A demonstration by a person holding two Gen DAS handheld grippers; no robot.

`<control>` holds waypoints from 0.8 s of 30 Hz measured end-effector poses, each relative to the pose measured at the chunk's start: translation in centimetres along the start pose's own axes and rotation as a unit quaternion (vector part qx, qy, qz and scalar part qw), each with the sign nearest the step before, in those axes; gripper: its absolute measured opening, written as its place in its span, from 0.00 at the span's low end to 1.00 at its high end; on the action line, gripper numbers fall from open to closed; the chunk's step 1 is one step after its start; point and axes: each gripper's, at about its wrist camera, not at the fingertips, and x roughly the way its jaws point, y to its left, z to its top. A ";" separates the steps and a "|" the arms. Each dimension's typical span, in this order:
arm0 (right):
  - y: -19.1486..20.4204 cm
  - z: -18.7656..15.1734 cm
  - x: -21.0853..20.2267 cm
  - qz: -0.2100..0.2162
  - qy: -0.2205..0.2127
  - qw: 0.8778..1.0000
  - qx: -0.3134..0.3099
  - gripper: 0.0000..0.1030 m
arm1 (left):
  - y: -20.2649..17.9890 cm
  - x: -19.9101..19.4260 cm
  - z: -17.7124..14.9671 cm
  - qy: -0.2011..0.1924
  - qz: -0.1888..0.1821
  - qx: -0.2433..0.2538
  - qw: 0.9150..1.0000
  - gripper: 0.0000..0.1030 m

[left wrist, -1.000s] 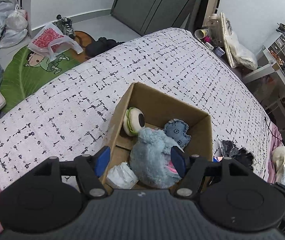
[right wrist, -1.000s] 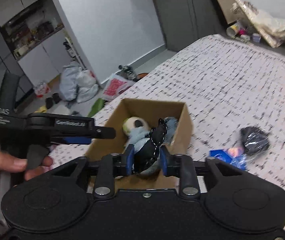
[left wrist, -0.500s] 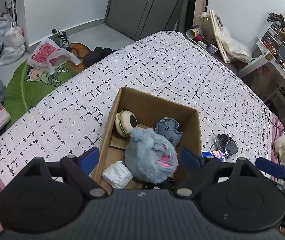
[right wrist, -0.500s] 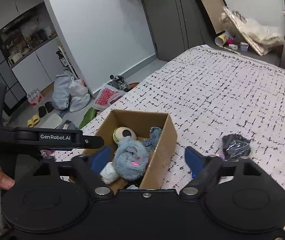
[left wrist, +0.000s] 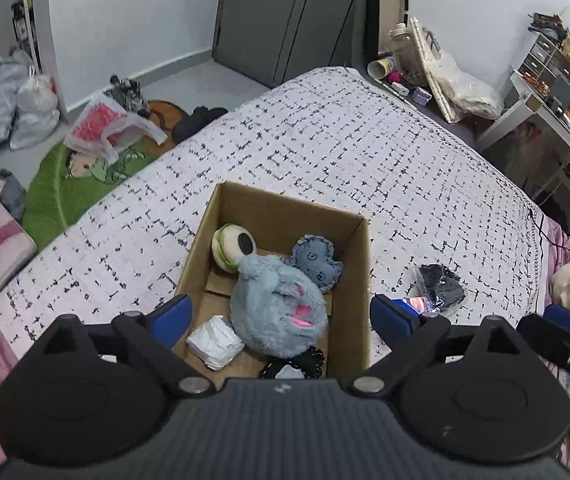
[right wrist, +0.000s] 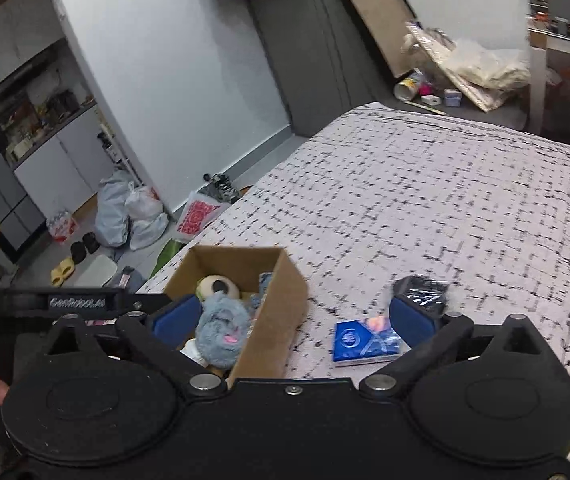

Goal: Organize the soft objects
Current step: 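Move the left gripper to the blue tissue pack while the right gripper approaches the black plastic bag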

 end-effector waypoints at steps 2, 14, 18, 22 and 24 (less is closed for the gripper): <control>-1.0 0.4 -0.7 -0.002 -0.009 1.000 0.011 1.00 | -0.7 -0.2 -0.1 0.002 -0.006 0.001 1.000 0.92; -7.3 0.7 -2.3 -0.013 -0.037 0.996 0.084 1.00 | -5.8 -1.2 -0.2 -0.009 -0.021 0.028 0.999 0.92; -8.8 0.6 -2.5 -0.009 -0.039 0.993 0.108 1.00 | -7.4 -1.1 -0.3 -0.013 -0.026 0.032 0.999 0.92; -10.7 0.3 -2.5 -0.003 -0.043 0.990 0.137 1.00 | -8.7 -0.5 -0.5 -0.018 -0.027 0.021 0.999 0.92; -11.6 0.3 -2.4 -0.003 -0.044 0.988 0.151 1.00 | -9.2 -0.1 -0.6 -0.017 -0.025 0.011 0.999 0.92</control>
